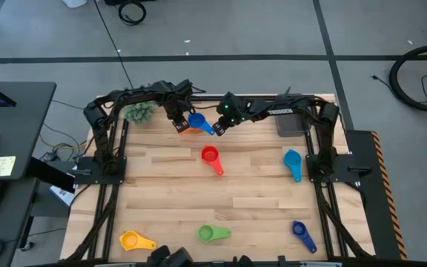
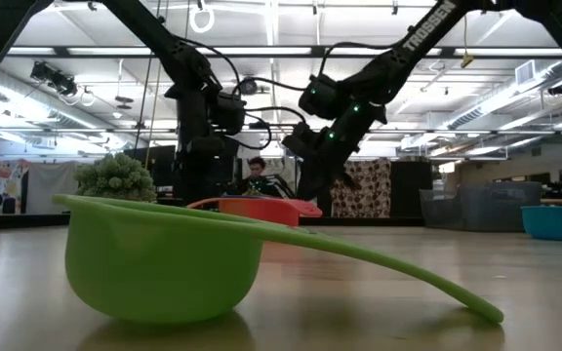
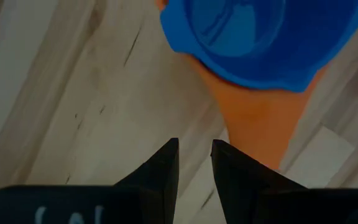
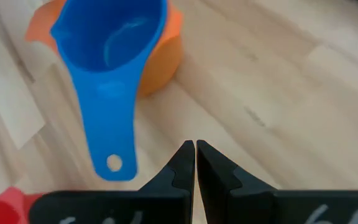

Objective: Nest measuring cups in basket
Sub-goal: Stack the blue measuring cup on top of the orange measuring cup

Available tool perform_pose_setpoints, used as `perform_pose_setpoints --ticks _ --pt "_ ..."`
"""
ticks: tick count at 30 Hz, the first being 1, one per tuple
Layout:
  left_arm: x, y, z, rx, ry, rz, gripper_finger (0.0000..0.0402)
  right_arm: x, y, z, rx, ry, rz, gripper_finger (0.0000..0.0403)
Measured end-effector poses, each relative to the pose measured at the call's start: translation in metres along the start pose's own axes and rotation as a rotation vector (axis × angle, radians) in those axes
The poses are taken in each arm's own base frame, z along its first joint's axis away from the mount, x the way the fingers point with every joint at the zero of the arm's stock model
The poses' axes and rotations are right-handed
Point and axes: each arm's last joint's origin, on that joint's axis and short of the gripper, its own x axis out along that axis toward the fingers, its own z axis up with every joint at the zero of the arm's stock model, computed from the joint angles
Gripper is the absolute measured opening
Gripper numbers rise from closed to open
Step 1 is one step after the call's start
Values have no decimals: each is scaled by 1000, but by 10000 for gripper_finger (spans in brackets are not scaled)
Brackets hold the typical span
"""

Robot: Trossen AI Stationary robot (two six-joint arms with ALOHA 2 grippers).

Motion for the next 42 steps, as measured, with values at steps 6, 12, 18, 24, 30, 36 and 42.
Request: perform_pose_setpoints --ticks 6,12,18,24,30,36,42 --pt "10 -4 0 3 32 -52 100 2 9 -3 -19 6 47 22" --pt "17 -19 4 36 25 -109 100 3 19 -5 -46 13 102 22" --pt "19 -35 11 66 -22 -150 100 3 28 -9 -59 21 135 22" --pt "19 -46 20 110 -114 -185 100 4 35 -10 -75 17 162 22" --pt "18 -48 26 105 -172 -184 100 4 40 -11 -86 8 179 22" --pt "18 -48 27 98 -178 -182 100 4 41 -10 -90 1 205 22" --pt "19 -43 22 52 -126 -142 100 1 42 -11 -140 35 277 22"
